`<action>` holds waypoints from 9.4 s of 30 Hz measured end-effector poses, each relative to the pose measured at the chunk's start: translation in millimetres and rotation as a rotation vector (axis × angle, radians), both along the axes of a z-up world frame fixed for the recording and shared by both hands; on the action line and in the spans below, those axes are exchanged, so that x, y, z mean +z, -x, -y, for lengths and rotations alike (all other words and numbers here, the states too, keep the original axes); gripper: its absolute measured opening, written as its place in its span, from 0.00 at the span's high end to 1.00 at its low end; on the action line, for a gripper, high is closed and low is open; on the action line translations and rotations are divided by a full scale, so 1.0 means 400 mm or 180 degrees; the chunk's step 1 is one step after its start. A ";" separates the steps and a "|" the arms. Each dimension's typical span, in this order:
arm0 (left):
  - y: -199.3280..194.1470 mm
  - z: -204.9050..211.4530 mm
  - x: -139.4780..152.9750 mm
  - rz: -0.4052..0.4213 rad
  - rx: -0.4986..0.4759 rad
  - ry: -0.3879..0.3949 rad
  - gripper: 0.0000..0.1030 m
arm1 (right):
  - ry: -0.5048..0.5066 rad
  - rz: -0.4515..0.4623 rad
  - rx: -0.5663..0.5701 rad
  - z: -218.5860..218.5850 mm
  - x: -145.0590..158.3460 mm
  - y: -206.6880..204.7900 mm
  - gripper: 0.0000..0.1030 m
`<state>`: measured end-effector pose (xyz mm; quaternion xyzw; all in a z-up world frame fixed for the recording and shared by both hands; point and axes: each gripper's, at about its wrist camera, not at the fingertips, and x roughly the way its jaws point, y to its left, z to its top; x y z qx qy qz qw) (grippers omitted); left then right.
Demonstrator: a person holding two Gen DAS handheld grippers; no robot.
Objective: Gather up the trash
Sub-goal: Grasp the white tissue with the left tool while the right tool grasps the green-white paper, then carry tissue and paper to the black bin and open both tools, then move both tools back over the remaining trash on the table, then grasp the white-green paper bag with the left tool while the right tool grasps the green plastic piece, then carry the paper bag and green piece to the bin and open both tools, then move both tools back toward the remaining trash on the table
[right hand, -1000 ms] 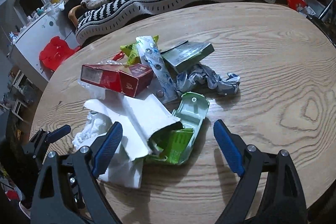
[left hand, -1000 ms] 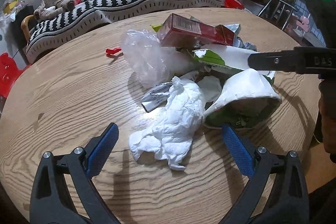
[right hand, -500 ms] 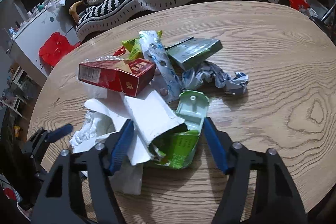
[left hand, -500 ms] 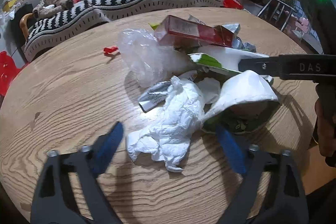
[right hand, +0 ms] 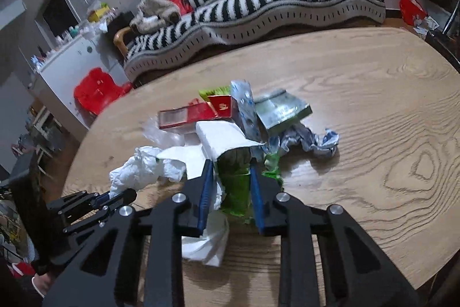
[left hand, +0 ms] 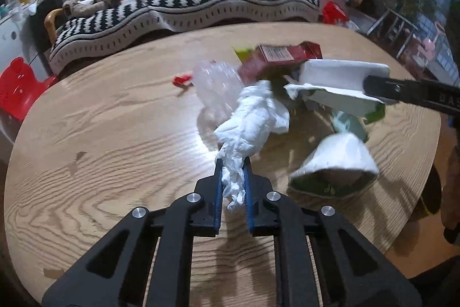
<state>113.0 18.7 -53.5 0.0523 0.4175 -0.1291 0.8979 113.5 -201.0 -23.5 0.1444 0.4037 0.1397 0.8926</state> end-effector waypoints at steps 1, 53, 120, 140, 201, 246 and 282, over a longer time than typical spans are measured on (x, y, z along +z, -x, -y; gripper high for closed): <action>0.004 -0.004 0.007 0.0017 0.0020 0.0019 0.89 | -0.0029 0.0026 0.0002 0.002 0.010 0.006 0.76; 0.433 1.240 -0.165 -0.0433 -0.2270 0.0177 0.89 | 0.0172 -0.0588 -0.2767 1.233 -0.155 0.832 0.76; 0.193 0.236 0.148 0.0512 -0.0216 0.0154 0.07 | 0.0157 0.0124 -0.0848 0.332 0.107 0.268 0.22; 0.121 0.178 0.006 0.0195 -0.0204 -0.0055 0.07 | 0.0172 -0.0223 -0.0445 0.083 -0.022 0.077 0.22; 0.104 0.457 0.053 0.0177 -0.0481 0.0309 0.24 | 0.0207 -0.0214 -0.0829 0.437 0.027 0.240 0.73; 0.477 1.365 -0.226 -0.0613 -0.2249 0.0299 0.24 | -0.0129 -0.1025 -0.2762 1.274 -0.248 0.851 0.73; 0.427 1.271 -0.165 -0.0536 -0.2126 0.0296 0.10 | -0.0069 -0.0704 -0.2652 1.214 -0.165 0.776 0.27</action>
